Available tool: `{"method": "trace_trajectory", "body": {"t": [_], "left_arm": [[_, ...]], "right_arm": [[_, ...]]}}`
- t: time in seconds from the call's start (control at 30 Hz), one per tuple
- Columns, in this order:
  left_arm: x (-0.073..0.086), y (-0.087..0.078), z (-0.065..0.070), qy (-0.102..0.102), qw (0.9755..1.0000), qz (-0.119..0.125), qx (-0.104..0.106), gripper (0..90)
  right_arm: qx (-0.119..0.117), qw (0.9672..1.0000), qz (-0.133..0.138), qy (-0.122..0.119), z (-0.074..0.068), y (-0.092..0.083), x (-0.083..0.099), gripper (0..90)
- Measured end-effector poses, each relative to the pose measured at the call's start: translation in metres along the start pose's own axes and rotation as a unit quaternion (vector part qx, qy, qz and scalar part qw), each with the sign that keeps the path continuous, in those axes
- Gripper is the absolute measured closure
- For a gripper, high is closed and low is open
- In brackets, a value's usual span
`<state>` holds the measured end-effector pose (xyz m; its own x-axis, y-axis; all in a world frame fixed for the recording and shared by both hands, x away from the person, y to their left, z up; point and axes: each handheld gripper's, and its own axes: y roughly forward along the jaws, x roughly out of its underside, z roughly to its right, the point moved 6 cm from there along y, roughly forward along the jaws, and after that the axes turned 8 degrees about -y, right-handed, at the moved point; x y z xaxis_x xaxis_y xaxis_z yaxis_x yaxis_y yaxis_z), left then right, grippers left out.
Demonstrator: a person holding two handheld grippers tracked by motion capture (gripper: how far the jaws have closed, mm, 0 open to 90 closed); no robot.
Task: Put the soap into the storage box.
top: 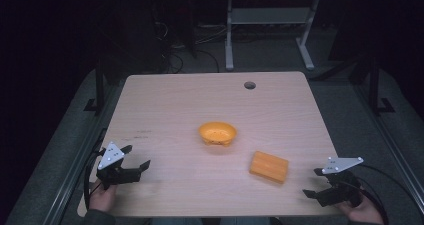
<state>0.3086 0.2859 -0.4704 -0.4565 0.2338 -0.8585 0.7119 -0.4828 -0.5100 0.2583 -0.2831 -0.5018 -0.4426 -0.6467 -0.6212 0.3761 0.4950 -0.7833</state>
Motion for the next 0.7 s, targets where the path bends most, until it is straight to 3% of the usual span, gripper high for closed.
{"method": "trace_trajectory", "body": {"t": [0.23,0.7], "left_arm": [[0.000,-0.001,0.000,0.003,1.0000,0.001,0.000,14.2],[-0.001,-0.001,0.000,0.002,1.0000,0.002,0.001,14.2]], "right_arm": [[-0.007,0.9999,-0.013,-0.008,-0.001,0.002,-0.006,14.5],[-0.023,0.9982,-0.028,-0.047,-0.001,0.009,-0.045,14.5]]}}
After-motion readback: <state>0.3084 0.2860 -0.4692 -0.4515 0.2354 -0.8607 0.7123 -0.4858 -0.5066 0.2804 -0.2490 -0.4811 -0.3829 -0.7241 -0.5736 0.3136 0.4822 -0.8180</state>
